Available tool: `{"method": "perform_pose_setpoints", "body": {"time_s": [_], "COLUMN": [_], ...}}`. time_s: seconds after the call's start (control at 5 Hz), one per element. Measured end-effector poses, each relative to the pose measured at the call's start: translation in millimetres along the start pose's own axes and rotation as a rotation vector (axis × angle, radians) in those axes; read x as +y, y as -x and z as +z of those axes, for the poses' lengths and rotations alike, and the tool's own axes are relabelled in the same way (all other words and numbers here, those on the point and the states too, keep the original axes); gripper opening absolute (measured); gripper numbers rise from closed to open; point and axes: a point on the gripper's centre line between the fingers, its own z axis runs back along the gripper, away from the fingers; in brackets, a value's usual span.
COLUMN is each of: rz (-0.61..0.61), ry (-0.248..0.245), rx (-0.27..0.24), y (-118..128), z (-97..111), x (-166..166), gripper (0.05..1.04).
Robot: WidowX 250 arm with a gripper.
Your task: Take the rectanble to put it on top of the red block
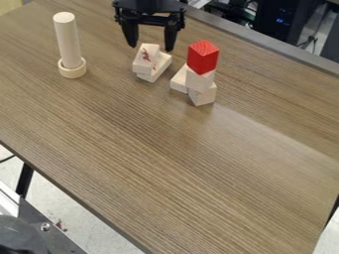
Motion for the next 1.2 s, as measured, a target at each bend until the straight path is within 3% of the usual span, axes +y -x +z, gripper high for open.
{"method": "perform_pose_setpoints", "body": {"time_s": [0.2, 0.6, 0.8, 1.0, 1.2], "rz": [0.002, 0.016, 0.053, 0.097, 0.115], "ry": [-0.006, -0.075, -0.103, -0.124, -0.112], "rx": [0.044, 0.054, 0.114, 0.111, 0.121], "y": [8, 11, 14, 6, 4], "z": [-14, -17, -28, -31, -31], "x": [2, 13, 22, 25, 25], "gripper": [1.0, 1.0, 0.952, 0.662, 0.548]}}
